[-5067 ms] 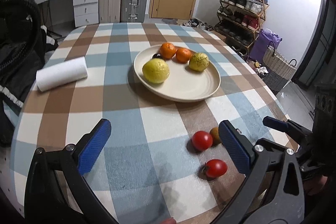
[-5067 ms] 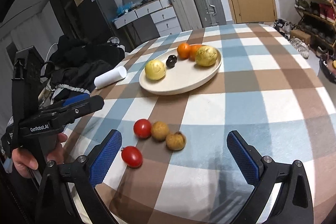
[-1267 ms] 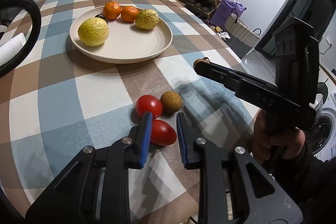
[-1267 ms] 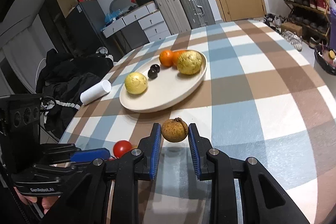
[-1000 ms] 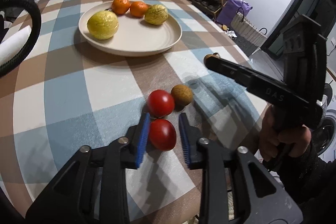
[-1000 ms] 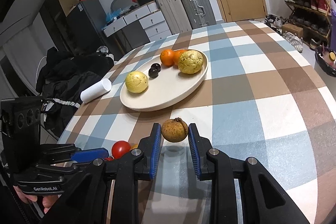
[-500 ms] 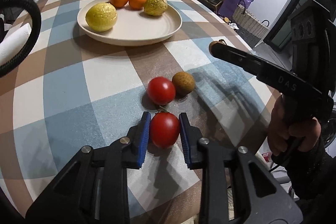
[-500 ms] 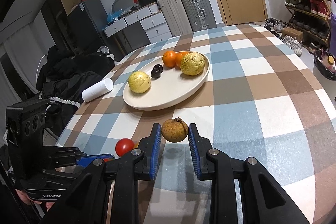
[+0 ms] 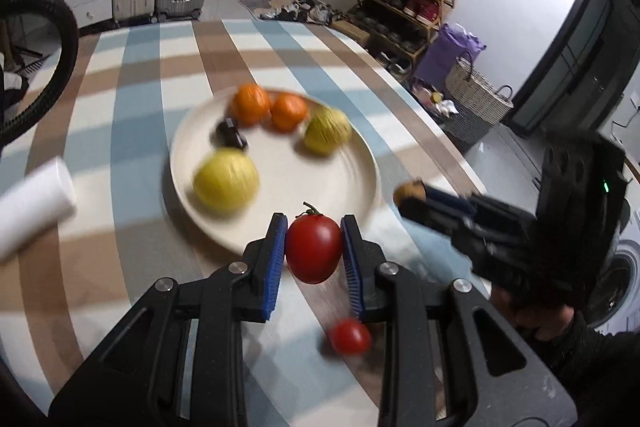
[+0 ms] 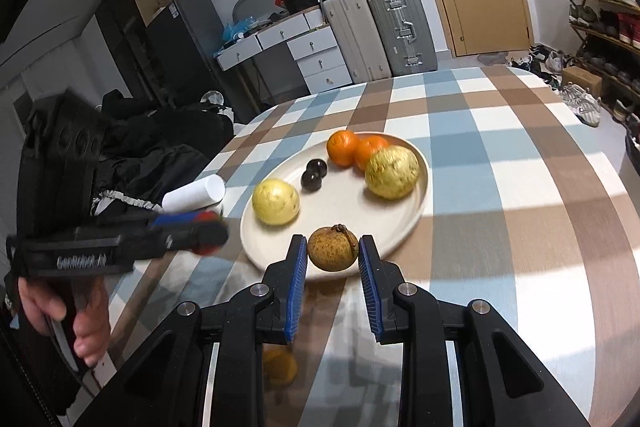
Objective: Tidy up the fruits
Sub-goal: 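Carry the brown fruit and tomato over the cream plate and lower them, then open both tools to release the fruits on the plate and withdraw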
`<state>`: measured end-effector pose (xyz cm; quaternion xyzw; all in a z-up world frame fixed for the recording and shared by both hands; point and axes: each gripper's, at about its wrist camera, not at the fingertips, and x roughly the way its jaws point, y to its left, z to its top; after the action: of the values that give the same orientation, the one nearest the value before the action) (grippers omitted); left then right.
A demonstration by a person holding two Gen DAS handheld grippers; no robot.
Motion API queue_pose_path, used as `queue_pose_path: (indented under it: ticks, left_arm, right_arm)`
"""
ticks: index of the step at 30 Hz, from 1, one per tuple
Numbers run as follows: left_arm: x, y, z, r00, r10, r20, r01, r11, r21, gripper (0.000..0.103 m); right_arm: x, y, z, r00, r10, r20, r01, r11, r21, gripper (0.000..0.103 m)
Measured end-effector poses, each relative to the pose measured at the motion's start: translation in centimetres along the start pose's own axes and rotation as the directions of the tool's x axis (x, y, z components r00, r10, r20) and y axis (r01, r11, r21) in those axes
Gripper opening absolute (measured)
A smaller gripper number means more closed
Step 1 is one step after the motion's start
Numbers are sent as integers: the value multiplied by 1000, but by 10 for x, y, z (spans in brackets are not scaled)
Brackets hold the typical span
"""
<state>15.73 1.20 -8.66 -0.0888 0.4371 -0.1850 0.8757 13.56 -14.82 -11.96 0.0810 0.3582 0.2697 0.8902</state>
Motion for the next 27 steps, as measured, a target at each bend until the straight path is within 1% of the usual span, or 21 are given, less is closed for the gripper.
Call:
queue_pose_path:
  ticks: [5, 11, 17, 19, 24, 27]
  left_arm:
    - [30, 16, 44, 1000, -9, -24, 9, 1000, -7, 24]
    - [74, 30, 75, 998, -10, -63, 9, 1000, -22, 24]
    - [104, 40, 86, 995, -28, -97, 23, 999, -45, 24]
    - [113, 44, 89, 993, -39, -113, 32, 997, -64, 24]
    - [125, 46, 95, 992, -43, -119, 36, 997, -66, 24]
    - [132, 45, 99, 991, -47, -125, 40, 998, -58, 25]
  right_arm:
    - [30, 0, 22, 999, 9, -44, -10, 1000, -20, 27]
    - [61, -2, 40, 996, 17, -88, -17, 1000, -7, 27]
    - [89, -5, 51, 990, 16, -137, -15, 1000, 12, 27]
    - [95, -6, 53, 989, 22, -143, -19, 1000, 22, 27]
    - [106, -6, 55, 987, 25, -161, -19, 999, 39, 27]
    - [111, -6, 56, 987, 5, -159, 2, 999, 46, 27]
